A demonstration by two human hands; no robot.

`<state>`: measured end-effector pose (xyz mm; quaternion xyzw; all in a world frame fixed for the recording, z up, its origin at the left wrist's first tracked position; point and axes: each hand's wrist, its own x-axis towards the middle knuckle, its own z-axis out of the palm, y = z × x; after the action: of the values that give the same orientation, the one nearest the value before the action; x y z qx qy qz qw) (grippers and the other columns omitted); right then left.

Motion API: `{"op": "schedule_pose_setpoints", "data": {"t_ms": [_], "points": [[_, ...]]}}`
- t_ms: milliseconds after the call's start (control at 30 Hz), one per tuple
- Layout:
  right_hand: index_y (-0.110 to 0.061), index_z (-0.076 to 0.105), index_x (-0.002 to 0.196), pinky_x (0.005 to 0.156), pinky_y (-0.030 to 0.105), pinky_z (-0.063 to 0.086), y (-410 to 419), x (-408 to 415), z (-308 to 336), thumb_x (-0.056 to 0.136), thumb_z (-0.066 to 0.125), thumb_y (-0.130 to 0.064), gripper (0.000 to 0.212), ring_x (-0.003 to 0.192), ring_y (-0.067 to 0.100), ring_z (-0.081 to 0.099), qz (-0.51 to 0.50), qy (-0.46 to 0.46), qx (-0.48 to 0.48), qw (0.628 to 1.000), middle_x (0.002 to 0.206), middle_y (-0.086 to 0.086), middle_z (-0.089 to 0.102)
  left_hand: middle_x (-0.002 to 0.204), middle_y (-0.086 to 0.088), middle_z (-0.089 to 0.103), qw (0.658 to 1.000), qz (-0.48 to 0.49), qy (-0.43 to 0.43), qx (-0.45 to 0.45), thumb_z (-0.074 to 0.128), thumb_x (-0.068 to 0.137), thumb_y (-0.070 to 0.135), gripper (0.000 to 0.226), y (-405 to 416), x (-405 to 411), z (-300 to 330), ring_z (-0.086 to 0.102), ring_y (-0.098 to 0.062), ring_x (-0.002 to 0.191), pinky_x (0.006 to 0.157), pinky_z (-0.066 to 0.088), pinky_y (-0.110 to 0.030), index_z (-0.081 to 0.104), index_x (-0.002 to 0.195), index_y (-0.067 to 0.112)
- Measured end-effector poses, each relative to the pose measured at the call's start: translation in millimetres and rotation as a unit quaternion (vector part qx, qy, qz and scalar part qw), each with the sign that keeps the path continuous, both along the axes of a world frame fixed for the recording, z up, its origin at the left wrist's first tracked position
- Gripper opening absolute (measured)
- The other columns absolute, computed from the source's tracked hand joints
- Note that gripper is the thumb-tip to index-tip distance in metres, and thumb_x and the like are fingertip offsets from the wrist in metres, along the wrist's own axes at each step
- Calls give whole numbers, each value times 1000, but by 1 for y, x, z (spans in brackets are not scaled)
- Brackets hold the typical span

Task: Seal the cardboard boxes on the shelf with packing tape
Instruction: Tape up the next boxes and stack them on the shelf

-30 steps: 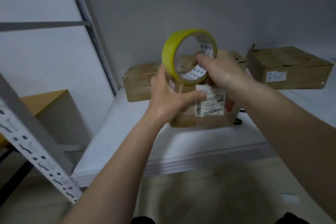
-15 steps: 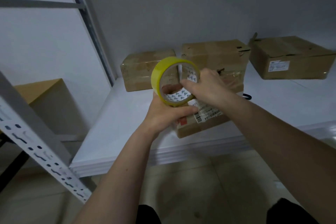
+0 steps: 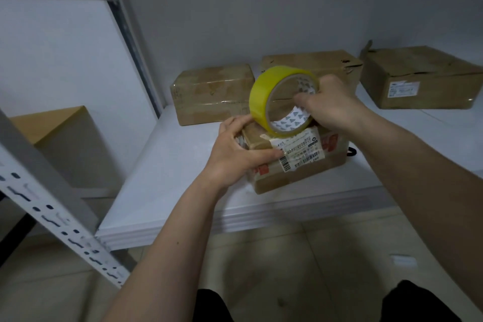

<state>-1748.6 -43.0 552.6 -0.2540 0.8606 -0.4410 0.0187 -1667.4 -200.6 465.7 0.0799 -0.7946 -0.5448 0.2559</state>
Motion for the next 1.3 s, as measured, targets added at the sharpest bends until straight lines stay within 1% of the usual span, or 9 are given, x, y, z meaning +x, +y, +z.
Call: {"op": "schedule_pose_setpoints", "data": {"t_ms": [133,267,467,633,867,1033,1133,1200,1300], "points": [[-5,65,95,60,23,43,4,-4,2,96,55,-24,22,67,11,57,1,9,10,1000,84,4,64,131,7,46,1000,2,1,2,92,35,43,86,-2,0,-1,52,-5,121,105,48,-38,68,117,31],[1,64,104,67,29,48,8,-7,2,97,53,-21,25,80,14,61,-11,21,15,1000,92,11,65,131,7,46,1000,-7,-6,-3,92,35,43,82,0,1,1,52,-5,121,105,48,-38,67,114,37],[-7,63,104,61,25,42,16,-15,7,97,54,-22,19,69,14,53,-12,24,39,999,87,4,59,131,4,45,1000,-7,-19,-14,94,46,31,81,0,3,4,52,-2,117,102,51,-34,63,121,33],[-9,64,101,86,41,49,19,-16,12,95,56,-21,15,95,27,62,-18,17,38,999,103,11,66,128,5,43,1000,-14,-21,-13,95,53,23,80,2,3,6,51,1,114,101,51,-33,60,124,33],[-20,60,99,87,40,47,19,-14,13,97,54,-18,7,96,25,59,4,49,34,998,100,7,63,136,3,46,993,-16,-89,-75,96,49,38,98,-5,3,13,51,-8,122,105,48,-35,53,137,28],[-17,63,103,83,38,46,19,-14,11,97,54,-19,11,94,24,59,2,60,31,998,102,8,64,145,-7,43,917,41,-183,-353,58,39,88,114,16,-15,40,32,-29,139,115,30,-48,49,138,32],[-11,64,101,70,31,46,21,-14,8,97,53,-22,16,89,24,61,-5,55,22,998,99,9,66,151,-4,41,853,48,-222,-469,49,57,92,109,27,-25,41,31,-27,141,118,20,-49,46,143,26],[-9,65,97,63,27,48,21,-12,-3,93,58,-33,25,80,19,63,-7,17,17,1000,93,7,67,143,-2,46,841,42,-233,-486,56,68,83,96,24,-28,39,37,-27,135,117,23,-45,47,142,24],[-12,65,105,89,41,51,17,-8,-26,76,64,-55,52,105,24,58,-36,18,-8,999,110,10,62,139,-2,48,830,35,-243,-501,53,61,87,101,22,-28,39,39,-28,130,114,27,-43,47,142,28]]}}
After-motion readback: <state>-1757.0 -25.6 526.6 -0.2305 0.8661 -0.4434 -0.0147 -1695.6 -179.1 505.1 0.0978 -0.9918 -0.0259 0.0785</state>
